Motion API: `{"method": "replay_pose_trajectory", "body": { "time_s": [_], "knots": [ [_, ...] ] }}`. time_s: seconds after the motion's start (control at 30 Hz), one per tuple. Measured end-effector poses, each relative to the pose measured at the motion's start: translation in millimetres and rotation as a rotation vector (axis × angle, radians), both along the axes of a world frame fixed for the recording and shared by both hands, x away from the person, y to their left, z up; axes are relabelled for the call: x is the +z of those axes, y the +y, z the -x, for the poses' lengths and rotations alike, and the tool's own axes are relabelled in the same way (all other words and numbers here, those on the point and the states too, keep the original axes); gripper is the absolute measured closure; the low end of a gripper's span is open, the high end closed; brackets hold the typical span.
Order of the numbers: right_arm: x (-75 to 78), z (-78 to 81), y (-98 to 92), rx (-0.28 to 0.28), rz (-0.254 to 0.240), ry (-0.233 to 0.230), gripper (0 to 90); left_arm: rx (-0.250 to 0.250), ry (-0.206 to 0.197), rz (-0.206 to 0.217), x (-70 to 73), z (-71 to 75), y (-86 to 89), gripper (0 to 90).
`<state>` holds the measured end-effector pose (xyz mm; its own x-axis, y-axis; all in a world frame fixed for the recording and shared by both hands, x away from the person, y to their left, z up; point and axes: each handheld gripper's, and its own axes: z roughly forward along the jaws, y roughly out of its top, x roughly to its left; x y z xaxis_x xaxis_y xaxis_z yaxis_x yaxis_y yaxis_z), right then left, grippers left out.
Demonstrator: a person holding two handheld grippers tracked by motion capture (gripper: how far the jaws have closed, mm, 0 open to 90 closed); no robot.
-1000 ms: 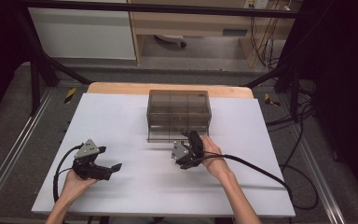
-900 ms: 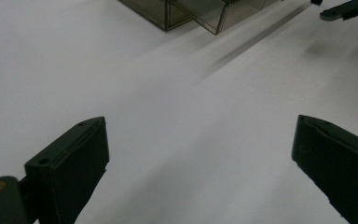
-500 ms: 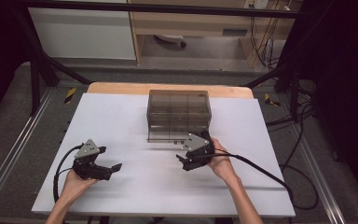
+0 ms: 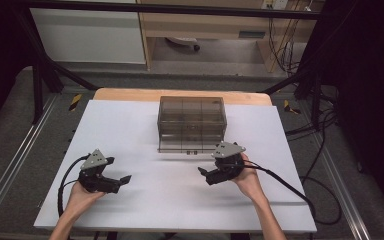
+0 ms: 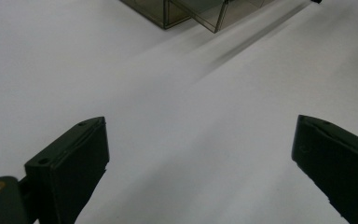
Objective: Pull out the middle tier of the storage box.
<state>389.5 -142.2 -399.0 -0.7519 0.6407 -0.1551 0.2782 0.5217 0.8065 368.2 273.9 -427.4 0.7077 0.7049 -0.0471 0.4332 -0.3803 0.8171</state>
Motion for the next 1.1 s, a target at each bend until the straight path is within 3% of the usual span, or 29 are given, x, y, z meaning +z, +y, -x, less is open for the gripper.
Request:
{"method": "replay_pose_trajectory", "body": {
  "time_s": [0.17, 0.43, 0.67, 0.87, 1.1],
  "knots": [
    [0.9, 1.8, -16.1, -0.028, -0.034, 0.064, 3.5, 0.000, -0.001, 0.001, 0.2, 0.0, -0.1, 3.3],
    [1.5, 7.6, -40.0, -0.083, -0.072, 0.094, 3.0, 0.001, 0.000, 0.004, 0.2, -0.2, -0.1, 3.3],
    [-5.7, 11.3, -58.1, -0.128, -0.075, 0.141, 2.7, 0.000, 0.003, 0.005, 0.1, -0.7, -0.8, 3.3],
    [-11.0, 13.5, -71.6, -0.153, -0.072, 0.143, 3.1, 0.000, 0.004, 0.003, 0.1, -0.7, -1.4, 3.3],
    [-15.5, 9.1, -75.5, -0.189, -0.069, 0.171, 3.6, 0.001, 0.005, 0.008, -0.3, -0.2, 0.5, 3.3]
  ]
}}
